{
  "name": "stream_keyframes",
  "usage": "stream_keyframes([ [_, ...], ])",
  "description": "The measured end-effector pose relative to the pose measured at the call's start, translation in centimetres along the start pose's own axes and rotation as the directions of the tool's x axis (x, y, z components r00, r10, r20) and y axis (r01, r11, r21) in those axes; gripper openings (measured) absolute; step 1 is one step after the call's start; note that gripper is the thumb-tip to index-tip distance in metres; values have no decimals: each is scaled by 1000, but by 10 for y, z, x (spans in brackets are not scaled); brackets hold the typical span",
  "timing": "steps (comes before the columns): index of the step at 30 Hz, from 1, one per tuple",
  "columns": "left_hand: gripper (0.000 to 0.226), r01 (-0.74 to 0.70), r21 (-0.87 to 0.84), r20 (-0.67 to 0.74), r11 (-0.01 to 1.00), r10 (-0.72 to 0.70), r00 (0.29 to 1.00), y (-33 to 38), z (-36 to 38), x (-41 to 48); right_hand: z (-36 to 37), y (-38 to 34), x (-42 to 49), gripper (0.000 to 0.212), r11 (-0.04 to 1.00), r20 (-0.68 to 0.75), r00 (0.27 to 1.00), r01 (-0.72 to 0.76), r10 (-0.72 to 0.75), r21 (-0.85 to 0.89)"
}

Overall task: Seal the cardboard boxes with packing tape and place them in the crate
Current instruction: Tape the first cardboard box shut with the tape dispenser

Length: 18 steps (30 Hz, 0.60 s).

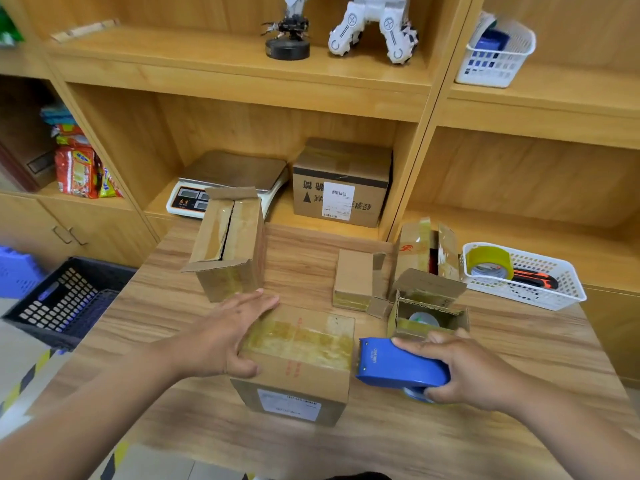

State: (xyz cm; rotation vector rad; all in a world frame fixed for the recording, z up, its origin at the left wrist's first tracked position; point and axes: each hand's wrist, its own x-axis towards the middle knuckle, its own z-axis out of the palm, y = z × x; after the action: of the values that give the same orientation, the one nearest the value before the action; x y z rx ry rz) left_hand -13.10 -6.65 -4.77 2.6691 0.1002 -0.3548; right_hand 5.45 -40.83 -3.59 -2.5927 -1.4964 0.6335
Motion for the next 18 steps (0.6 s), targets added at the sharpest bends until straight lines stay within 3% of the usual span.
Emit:
stream_keyframes([
  [3,117,-79,235,-23,969,87,996,31,-2,13,8,-5,1,73,999,-46,999,2,0,42],
  [6,126,-193,219,114,956,172,979,73,9,37,15,-6,-3,76,996,-89,996,5,2,84],
  [10,133,-216,284,246,934,147,958,113,27,63,22,-4,-10,78,996,-127,992,-15,27,88],
  [18,127,-296,353,92,888,282,955,127,38,68,29,6,-41,76,988,-171,978,-102,121,117],
])
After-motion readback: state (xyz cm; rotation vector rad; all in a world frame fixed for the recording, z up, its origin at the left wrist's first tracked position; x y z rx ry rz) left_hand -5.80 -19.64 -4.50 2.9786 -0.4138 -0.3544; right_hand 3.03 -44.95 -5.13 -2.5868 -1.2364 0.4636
